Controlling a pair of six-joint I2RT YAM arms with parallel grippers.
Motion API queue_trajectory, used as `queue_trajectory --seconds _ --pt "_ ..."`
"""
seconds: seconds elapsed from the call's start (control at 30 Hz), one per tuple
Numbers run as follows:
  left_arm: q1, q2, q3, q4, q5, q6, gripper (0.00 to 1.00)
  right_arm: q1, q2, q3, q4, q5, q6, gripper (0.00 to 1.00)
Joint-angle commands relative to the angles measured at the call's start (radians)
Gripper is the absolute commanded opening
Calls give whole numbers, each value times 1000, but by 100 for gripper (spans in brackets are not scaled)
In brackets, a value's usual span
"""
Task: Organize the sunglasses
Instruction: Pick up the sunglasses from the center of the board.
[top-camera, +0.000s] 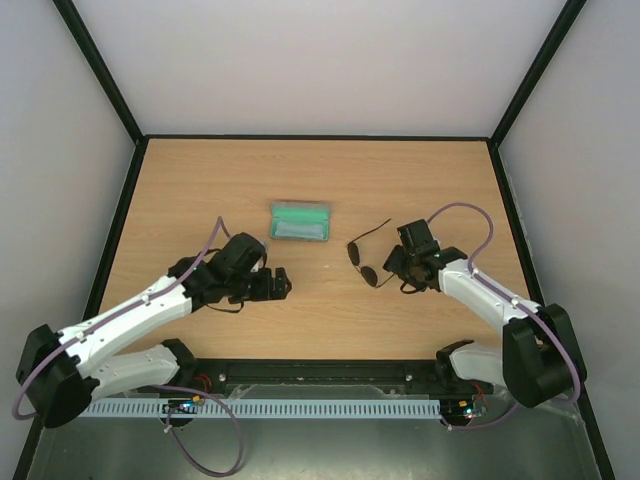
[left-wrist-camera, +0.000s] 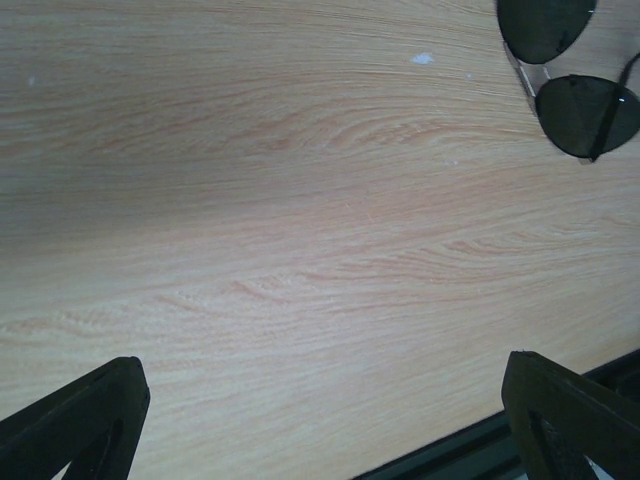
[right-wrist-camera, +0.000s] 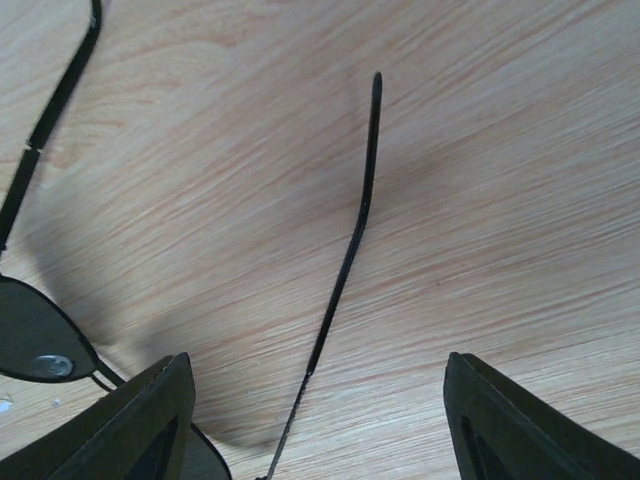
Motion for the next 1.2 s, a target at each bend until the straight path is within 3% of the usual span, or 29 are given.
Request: queue_trajectory --seconds 0.0,0.33,0.53,0.7,0.97,1.17 --pt "-44 -83 6 -80 -82 -120 99 -5 19 -25 53 -7 -17 70" --pt "-47 -134 7 -41 -97 -115 100 -5 73 -72 74 21 -36 65" --pt "-46 -231 -108 46 -66 -114 100 -5 84 -125 182 -11 32 63" --pt "-48 -282 -180 59 10 -101 99 -5 159 -67 172 -2 15 62" --pt "-48 -327 -184 20 3 -77 100 -4 214 -47 129 21 34 31" --pt "-48 -331 -184 54 12 -87 99 2 176 -67 104 19 39 28"
